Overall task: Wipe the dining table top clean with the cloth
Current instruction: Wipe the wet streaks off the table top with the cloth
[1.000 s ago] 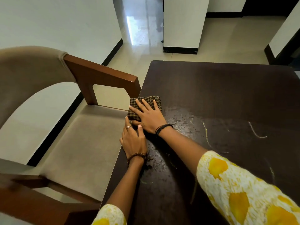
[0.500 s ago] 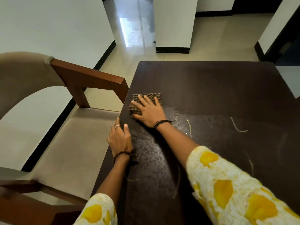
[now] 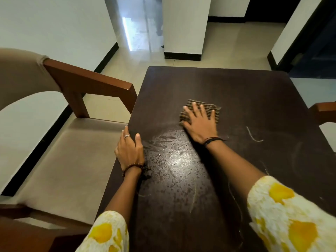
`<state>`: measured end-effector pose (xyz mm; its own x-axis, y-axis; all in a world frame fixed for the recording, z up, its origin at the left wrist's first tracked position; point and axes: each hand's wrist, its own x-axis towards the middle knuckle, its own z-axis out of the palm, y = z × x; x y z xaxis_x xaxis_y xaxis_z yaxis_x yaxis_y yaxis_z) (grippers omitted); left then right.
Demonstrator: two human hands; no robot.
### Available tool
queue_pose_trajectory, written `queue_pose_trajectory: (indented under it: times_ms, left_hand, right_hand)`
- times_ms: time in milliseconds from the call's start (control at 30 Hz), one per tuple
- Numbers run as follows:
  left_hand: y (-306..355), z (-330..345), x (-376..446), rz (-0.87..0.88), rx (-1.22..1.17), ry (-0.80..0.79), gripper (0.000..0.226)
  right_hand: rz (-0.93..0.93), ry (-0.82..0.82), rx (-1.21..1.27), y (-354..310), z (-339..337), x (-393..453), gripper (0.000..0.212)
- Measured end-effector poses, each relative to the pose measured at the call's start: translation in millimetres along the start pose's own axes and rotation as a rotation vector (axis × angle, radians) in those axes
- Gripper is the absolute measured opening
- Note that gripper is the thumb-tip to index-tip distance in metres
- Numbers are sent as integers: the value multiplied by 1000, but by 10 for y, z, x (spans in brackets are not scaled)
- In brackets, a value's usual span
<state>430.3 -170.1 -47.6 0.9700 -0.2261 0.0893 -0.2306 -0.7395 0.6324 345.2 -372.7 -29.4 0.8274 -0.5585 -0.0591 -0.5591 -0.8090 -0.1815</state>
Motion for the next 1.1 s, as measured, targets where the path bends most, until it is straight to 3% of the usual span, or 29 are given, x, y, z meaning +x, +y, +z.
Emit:
queue_pose_trajectory:
  times_ms: [200,333,533,733,900,1100]
  left_hand:
    - [67,24,-32,69,139,-81,55]
    - [210,38,-184,193,215,-124,55]
    - [924,433,-895,416,227,-281,55]
    - [1402,900,-1322,417,196,-398,54]
    - [1310,969,-1389,456,254,-349,78]
    - [1344,939,-1420,440,267,-362,58]
  right_hand:
    - [-182,-45,-3,-595,120,-111,57]
    - [-255,-58,-13,-210,56,-178,55]
    - [-35,-24,3,1072,-189,-427,56]
    - [214,-42,33,1946,-401,-735,55]
    - [244,-40,41,1797,-367,-748,54]
    - [-16,-58,-35,1210,-258,-708,54]
